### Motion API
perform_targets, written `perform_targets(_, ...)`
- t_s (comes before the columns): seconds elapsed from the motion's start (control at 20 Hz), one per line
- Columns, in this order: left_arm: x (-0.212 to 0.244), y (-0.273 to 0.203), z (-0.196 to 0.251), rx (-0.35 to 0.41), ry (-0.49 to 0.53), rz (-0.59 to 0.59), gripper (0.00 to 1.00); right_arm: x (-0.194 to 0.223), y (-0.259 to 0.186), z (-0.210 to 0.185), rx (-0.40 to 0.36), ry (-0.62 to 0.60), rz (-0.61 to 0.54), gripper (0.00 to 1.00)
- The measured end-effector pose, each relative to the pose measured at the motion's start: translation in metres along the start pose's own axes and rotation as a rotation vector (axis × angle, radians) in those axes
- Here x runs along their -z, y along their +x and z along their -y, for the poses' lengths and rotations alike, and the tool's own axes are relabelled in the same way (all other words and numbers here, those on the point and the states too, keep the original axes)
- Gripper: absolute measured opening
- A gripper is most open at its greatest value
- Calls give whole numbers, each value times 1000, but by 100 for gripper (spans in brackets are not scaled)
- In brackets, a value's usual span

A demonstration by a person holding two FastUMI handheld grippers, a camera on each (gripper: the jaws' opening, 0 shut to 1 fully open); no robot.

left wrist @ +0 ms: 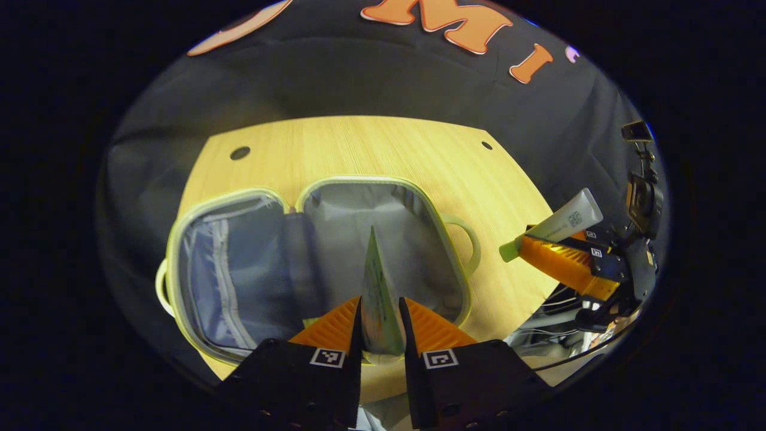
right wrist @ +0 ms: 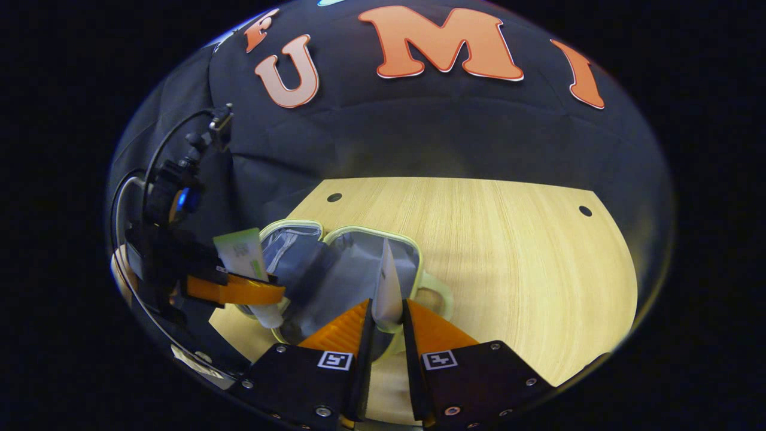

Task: First open the suitcase, pack the skin care products into it, and then close the suitcase.

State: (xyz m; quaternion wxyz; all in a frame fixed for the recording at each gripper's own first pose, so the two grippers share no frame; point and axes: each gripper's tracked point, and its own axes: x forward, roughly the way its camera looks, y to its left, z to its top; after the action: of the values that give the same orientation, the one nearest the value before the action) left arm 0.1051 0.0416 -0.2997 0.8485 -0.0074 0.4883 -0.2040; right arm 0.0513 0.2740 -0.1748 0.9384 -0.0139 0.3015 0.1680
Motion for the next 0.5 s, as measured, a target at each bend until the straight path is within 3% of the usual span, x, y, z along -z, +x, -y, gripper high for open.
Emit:
perform_targets(0.4, -8, 39, -10, 41, 50, -108, 34, 15, 11, 0, 70, 72, -64, 28)
perform_targets(0.45, -9, 41, -10, 46, 50, -107, 41, 17, 12, -1, 73, 76, -70, 28)
perform_targets(0.5, -10, 43, -8, 53, 46, -110, 60, 16, 12, -2, 77, 80, -70, 29)
